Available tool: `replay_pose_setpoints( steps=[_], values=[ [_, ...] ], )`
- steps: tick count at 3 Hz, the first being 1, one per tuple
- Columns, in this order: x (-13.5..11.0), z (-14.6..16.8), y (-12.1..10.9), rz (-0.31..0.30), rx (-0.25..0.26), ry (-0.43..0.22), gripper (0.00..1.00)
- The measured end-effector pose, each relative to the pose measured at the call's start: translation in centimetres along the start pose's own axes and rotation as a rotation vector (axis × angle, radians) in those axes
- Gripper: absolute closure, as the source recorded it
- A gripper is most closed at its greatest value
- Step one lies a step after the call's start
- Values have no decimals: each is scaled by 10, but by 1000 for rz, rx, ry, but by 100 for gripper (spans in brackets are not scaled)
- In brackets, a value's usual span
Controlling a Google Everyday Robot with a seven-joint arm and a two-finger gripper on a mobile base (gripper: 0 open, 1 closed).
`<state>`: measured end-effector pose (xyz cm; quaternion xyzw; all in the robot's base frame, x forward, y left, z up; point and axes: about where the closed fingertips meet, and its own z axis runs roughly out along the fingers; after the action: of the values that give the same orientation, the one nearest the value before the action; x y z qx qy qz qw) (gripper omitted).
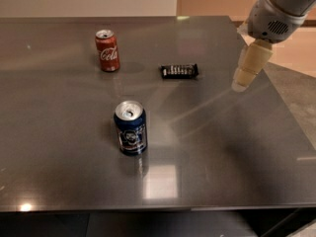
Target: Move rxbar chocolate near pepsi can
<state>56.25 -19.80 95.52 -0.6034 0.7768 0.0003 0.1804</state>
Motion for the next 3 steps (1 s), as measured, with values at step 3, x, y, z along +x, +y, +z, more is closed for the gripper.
replay_pose_setpoints(
  steps=[3],
  values=[
    [-46, 105, -55, 35, -123, -88, 0]
  ],
)
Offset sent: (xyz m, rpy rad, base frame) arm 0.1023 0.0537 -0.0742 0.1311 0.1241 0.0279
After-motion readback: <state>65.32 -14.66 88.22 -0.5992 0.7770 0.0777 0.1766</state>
